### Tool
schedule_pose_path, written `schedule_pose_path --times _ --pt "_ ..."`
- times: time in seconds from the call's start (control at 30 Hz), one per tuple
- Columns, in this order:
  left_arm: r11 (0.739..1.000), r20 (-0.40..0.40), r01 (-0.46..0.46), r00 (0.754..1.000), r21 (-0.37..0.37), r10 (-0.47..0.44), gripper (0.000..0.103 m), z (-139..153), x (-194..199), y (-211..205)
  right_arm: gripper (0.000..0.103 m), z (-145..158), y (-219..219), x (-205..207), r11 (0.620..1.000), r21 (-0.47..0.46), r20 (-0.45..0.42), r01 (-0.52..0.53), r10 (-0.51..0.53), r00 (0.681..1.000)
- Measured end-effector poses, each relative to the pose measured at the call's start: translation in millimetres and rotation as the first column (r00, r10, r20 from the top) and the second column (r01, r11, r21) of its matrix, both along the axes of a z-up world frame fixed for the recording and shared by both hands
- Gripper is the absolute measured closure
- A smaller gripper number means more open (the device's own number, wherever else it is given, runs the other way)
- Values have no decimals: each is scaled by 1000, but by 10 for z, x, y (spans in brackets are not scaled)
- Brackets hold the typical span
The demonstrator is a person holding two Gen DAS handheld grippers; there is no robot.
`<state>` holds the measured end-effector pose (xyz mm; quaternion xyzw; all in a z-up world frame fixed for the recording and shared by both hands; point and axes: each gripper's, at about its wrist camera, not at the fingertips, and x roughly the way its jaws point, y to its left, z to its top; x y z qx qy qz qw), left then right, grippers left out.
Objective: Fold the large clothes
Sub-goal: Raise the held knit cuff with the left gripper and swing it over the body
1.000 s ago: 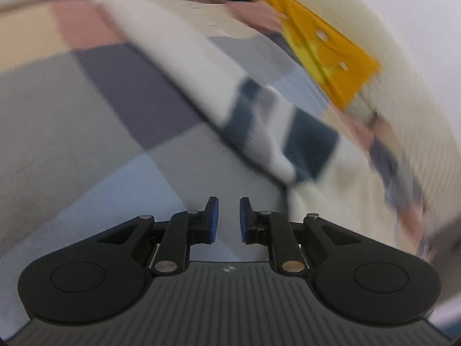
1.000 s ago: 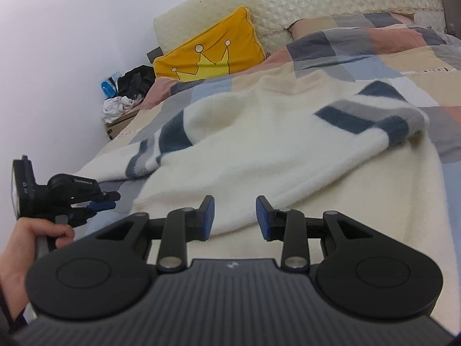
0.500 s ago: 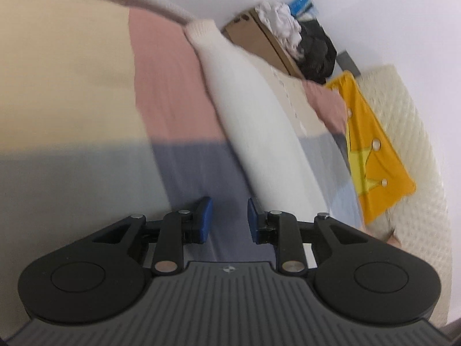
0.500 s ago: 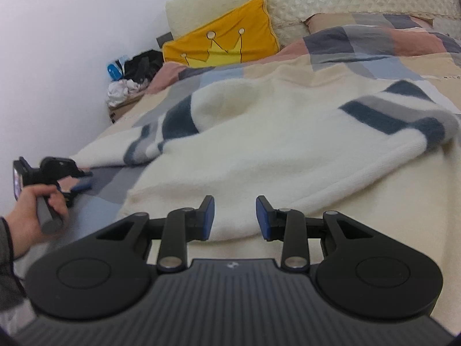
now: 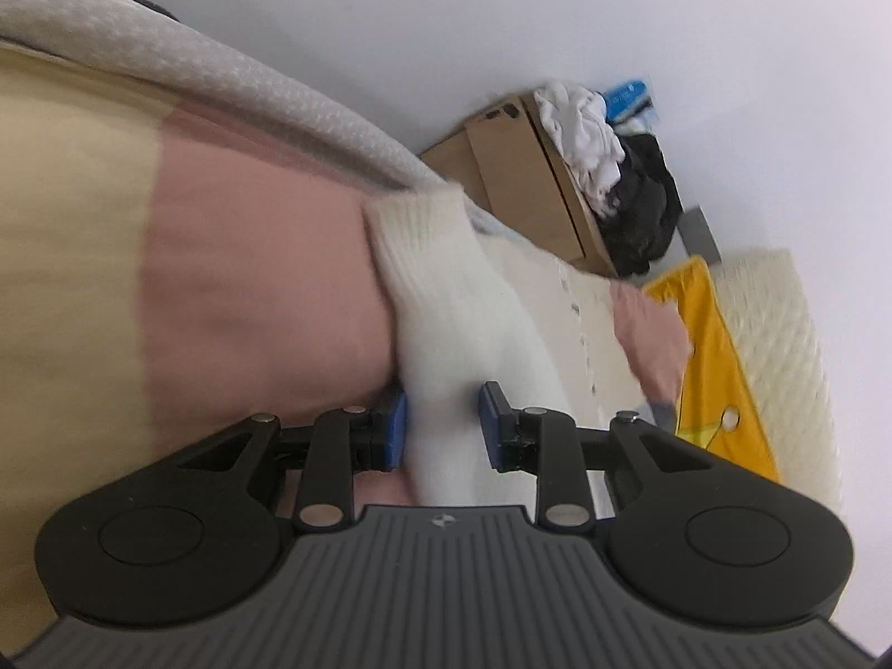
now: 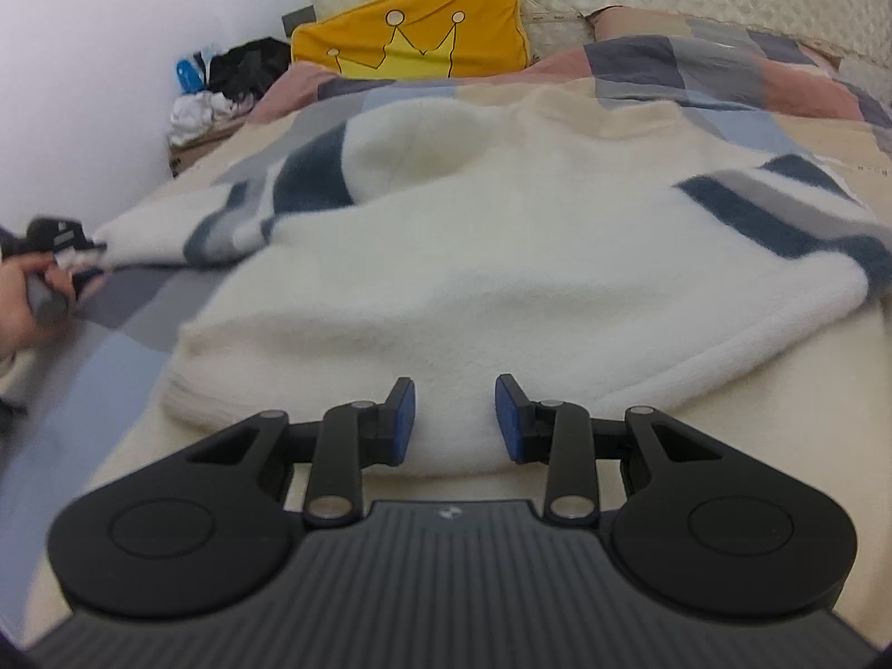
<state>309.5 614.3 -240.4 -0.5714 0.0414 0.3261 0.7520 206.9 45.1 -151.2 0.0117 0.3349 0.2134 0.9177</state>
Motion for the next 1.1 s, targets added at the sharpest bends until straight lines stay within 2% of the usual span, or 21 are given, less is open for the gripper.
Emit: schedule_pose_path --times 0.23,0.3,0.33,0.37,0.43,0.5,0.67,0.83,0.97,1.1 --pt "995 -15 -68 997 72 70 72 66 187 75 67 -33 30 5 1000 -22 9 1 -1 1000" --pt "990 -74 -45 996 136 56 83 156 276 50 67 -32 38 5 1000 -26 10 0 1 1000" --pt "979 -95 -29 994 200 48 88 236 293 6 69 -30 43 4 999 -32 16 -3 4 1000" --pt "968 -102 -20 994 252 46 89 307 286 -43 70 -30 60 -4 999 -52 32 -8 9 999" --pt "952 -125 -4 991 306 44 90 483 308 -109 70 -27 107 -11 995 -101 60 -19 25 998" --pt "937 -152 16 988 349 40 90 718 345 -187 70 -10 92 10 996 -85 50 -14 18 999" --pt "865 -219 112 976 489 -3 91 1430 527 -501 70 34 1 41 999 -44 42 -1 3 999" --pt "795 -212 169 976 582 -52 92 2128 593 -1066 69 191 -165 50 999 0 47 47 -47 998" --pt "720 -221 208 972 662 -78 93 2543 584 -1641 69 317 -269 18 996 -11 92 83 -82 992" --pt "674 -222 233 969 701 -105 93 2817 556 -2170 69 376 -434 -36 996 33 93 82 -84 992"
